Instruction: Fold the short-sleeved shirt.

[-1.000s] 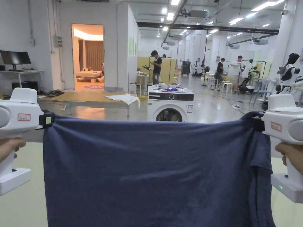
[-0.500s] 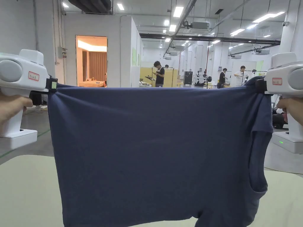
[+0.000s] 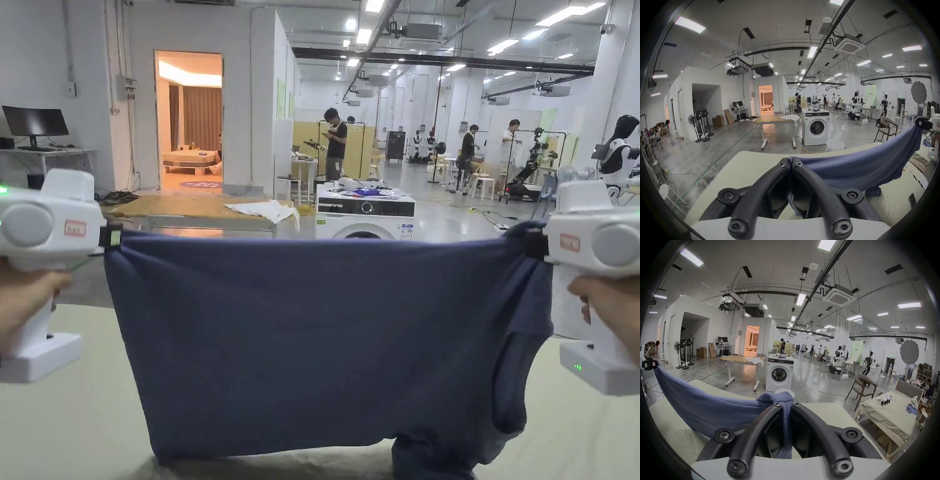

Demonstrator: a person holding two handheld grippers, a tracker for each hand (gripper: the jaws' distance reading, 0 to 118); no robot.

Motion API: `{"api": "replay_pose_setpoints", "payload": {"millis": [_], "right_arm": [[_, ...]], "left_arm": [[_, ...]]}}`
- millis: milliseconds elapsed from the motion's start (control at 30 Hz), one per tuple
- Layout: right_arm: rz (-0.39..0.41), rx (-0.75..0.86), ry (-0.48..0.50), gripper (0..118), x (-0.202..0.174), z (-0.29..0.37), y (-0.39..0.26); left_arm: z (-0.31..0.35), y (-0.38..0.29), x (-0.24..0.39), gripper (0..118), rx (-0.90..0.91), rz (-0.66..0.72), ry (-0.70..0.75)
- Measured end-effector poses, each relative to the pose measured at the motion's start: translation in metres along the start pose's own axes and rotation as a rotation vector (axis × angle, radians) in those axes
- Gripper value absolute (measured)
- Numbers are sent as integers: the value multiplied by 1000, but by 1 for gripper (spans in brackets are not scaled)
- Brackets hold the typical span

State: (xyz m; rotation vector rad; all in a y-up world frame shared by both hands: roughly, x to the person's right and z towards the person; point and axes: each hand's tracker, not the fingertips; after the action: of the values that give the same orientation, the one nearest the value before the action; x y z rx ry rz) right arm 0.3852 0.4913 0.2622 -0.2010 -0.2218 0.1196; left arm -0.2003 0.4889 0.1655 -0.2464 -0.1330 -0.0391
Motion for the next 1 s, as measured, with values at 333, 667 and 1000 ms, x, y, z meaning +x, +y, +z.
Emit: {"api": "replay_pose_setpoints", "payload": {"millis": [333, 667, 1000], "right_arm": [[1, -70, 34, 2, -1, 75, -107], [22, -81, 54, 2, 2, 177, -159], [98, -183, 55, 2, -12, 266, -216]], "left_arm": [[64, -125, -10, 0, -56, 81, -68], [173, -165, -24, 0, -25, 96, -96], [252, -229, -31, 0, -125, 154, -121]]}}
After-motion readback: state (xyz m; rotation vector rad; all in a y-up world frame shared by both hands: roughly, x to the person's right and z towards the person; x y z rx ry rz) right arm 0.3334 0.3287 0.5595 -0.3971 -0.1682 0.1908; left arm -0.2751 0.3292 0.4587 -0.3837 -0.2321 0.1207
